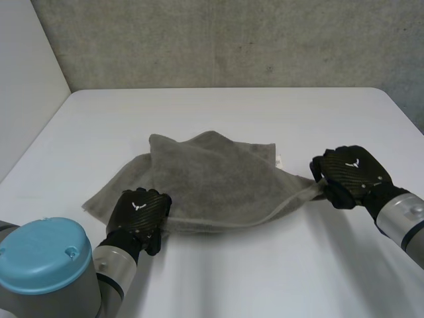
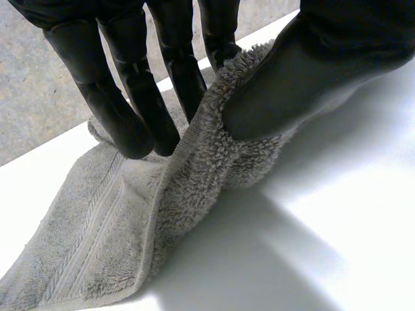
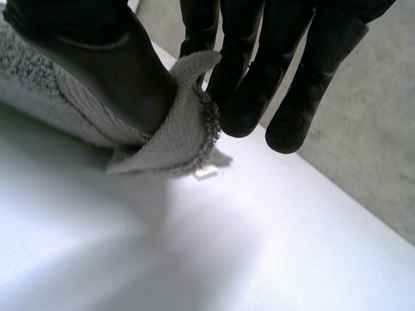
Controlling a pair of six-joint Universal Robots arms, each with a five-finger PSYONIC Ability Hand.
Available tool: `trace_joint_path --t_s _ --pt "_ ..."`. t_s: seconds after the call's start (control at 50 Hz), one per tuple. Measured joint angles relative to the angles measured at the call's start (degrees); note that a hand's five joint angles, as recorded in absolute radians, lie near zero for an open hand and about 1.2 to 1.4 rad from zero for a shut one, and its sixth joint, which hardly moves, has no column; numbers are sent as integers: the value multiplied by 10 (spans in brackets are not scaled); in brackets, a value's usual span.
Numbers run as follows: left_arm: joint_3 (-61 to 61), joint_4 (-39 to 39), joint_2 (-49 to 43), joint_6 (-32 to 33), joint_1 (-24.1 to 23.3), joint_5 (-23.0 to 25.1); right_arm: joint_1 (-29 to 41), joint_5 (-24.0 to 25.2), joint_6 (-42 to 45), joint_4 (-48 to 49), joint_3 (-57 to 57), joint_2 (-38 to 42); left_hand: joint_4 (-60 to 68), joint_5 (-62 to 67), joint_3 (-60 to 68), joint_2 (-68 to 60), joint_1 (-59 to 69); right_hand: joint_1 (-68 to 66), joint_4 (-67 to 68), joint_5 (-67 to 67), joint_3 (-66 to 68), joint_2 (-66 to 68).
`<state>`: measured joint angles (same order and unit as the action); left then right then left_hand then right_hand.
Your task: Fold the towel.
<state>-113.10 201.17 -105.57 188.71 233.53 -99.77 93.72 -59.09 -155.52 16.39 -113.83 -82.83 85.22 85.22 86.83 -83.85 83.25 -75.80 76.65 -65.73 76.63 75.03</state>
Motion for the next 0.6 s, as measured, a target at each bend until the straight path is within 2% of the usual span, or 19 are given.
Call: trace_joint_path --t_s 0.06,0.08,0.16,0.28,0.42,0.48,0.6 --pt "5 6 -4 1 2 4 -5 -16 -7 3 -11 -2 -196 -189 -203 184 -181 0 0 0 0 0" --pt "7 8 -5 1 3 7 -6 -22 -13 5 -13 -2 -297 -287 -303 273 -271 0 0 0 0 0" --pt "11 14 -8 1 7 19 -6 -40 -41 25 -18 1 -481 -482 -497 465 -461 0 0 0 0 0" --pt "-1 14 -7 1 23 30 -8 -51 -68 67 -30 3 -534 -550 -558 525 -516 0 0 0 0 0" --pt "-27 11 7 5 76 50 -23 -51 -72 95 -37 7 -553 -575 -579 545 -535 0 0 0 0 0" --pt "-32 8 13 8 103 69 -33 -53 -72 102 -38 11 -553 -575 -581 546 -535 0 0 0 0 0" --pt "-31 -14 18 14 163 147 -51 -77 -73 112 -32 23 -553 -576 -582 546 -538 0 0 0 0 0"
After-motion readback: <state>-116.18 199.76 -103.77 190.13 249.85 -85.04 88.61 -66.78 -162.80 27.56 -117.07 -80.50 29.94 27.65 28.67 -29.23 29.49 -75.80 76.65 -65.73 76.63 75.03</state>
